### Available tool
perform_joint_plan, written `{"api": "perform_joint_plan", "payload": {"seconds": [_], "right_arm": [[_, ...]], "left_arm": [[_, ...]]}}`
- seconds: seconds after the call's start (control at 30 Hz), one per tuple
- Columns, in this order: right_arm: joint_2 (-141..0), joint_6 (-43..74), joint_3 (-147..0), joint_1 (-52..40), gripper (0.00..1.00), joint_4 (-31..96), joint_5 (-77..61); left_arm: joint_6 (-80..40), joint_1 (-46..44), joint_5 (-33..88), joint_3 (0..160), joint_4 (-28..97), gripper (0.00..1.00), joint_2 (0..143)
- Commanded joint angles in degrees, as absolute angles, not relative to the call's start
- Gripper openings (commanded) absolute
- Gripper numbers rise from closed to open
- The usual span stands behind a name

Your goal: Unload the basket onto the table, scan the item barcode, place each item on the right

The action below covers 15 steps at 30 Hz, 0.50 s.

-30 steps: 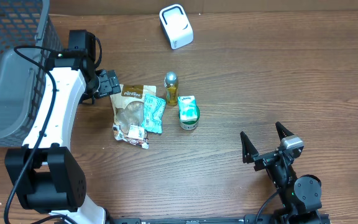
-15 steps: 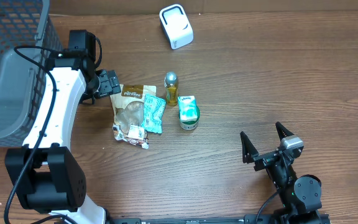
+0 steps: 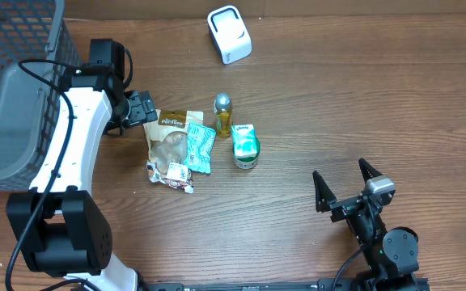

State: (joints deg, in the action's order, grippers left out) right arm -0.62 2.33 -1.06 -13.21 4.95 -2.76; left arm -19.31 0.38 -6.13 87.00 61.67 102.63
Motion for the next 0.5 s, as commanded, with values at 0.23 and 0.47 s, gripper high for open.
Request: {"api": "perform_joint_plan", "payload": {"seconds": [0.23,0.47], "right_arm": [[-0.16,5.69,-0.75,-13.50,1.00,4.93,-3.05],[-0.16,6.20,-8.08,-13.47,1.00,13.67,-3.05]], "left_arm": [[-19.27,0.36,-6.76,87.85,61.47,1.00,101.56],[-19.27,0.36,-6.76,87.85,61.45,1.00,101.56]]}}
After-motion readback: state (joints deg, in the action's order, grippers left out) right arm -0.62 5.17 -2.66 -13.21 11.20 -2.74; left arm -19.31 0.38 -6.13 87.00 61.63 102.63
